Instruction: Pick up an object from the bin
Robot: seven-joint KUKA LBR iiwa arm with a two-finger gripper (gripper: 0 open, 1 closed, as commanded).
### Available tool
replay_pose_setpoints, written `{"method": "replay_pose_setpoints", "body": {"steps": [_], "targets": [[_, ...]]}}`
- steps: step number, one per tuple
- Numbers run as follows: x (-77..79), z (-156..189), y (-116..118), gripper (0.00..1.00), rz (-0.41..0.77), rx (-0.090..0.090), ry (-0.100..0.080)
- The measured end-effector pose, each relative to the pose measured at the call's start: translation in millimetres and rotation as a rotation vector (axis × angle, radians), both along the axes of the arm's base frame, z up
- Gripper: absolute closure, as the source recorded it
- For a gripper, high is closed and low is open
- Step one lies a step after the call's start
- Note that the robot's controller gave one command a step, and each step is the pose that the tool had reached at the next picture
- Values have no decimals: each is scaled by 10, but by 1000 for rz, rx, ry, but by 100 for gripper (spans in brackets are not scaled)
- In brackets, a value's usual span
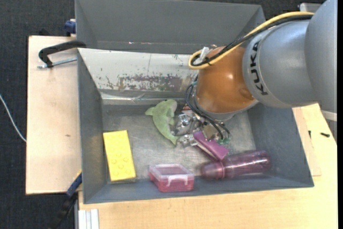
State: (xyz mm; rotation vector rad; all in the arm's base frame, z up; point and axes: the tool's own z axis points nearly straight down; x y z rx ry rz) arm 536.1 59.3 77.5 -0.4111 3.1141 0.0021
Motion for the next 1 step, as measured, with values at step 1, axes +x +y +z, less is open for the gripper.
{"method": "replay_pose_setpoints", "body": {"steps": [1], "targets": [[34,1235,-34,100,52,0,-5]]}}
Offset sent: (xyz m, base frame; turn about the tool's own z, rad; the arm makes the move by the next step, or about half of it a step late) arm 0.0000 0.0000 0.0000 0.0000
